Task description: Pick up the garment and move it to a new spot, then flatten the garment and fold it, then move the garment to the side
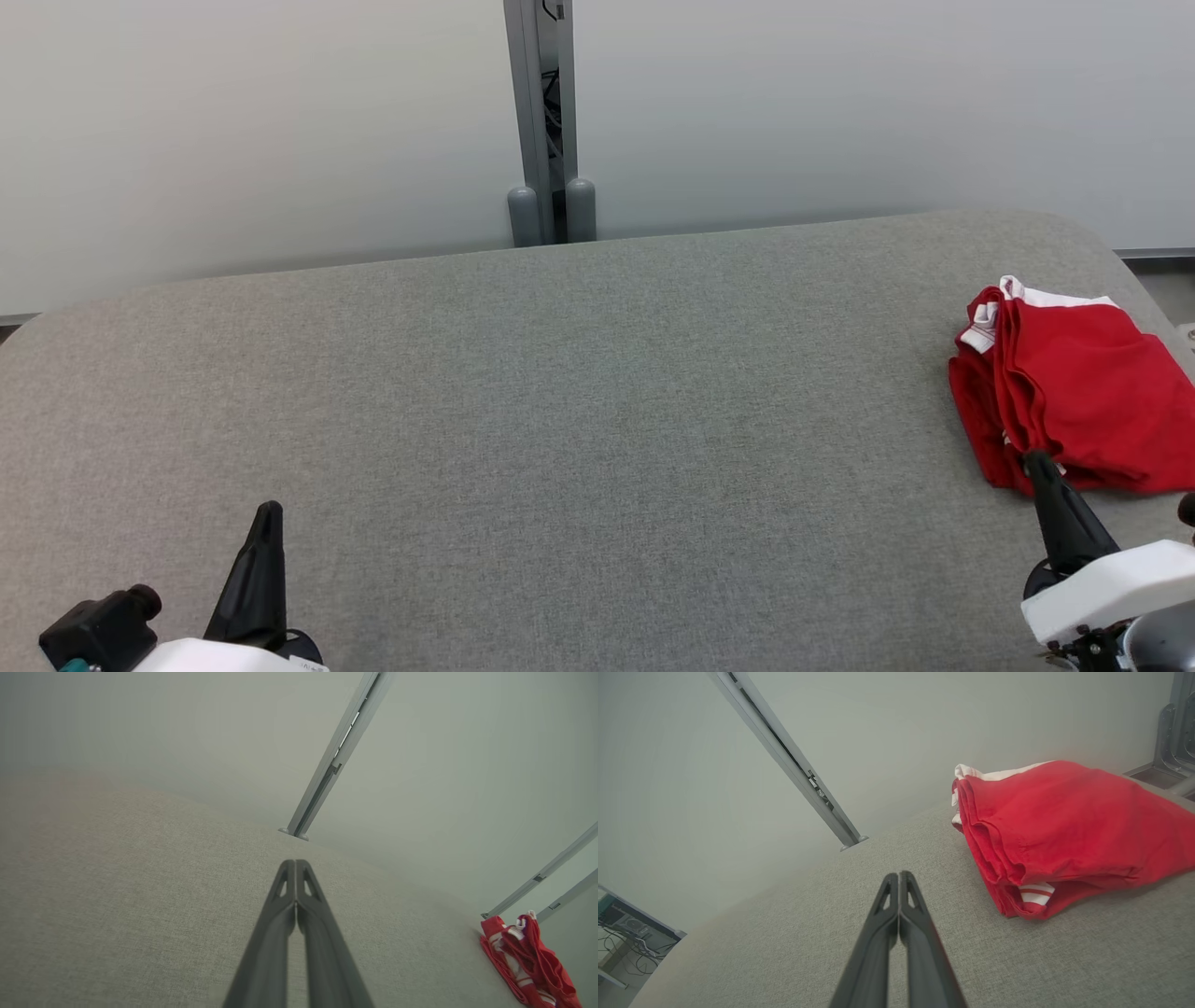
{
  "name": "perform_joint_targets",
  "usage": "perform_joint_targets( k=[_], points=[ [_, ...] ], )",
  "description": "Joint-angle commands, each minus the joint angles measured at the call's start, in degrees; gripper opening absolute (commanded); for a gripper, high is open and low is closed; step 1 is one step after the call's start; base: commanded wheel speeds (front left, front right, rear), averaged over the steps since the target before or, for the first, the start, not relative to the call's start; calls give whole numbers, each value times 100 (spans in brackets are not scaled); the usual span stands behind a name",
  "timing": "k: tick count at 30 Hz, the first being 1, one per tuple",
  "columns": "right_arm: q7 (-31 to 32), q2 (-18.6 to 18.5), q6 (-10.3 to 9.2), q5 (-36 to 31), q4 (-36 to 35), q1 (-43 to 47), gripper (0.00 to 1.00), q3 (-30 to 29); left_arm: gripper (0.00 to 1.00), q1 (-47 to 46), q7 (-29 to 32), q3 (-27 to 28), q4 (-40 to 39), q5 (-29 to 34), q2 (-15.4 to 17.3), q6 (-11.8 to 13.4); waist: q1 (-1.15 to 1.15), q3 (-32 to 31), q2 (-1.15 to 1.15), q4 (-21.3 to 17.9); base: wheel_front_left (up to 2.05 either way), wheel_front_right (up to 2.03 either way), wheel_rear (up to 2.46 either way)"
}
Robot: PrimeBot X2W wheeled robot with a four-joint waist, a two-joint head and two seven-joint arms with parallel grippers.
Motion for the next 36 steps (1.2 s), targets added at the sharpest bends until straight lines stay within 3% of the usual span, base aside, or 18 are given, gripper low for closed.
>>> perform_joint_targets(
  k=[1,36],
  points=[
    [70,-84,1,216,-19,-198,0,-100,0,-188,-46,64,-13,-174,23,-67,0,1,0,2,0,0,0],
    [992,-204,1,2738,871,-828,0,-959,0,-640,-190,113,541,-2172,-708,-807,0,40,0,65,0,0,0]
  ],
)
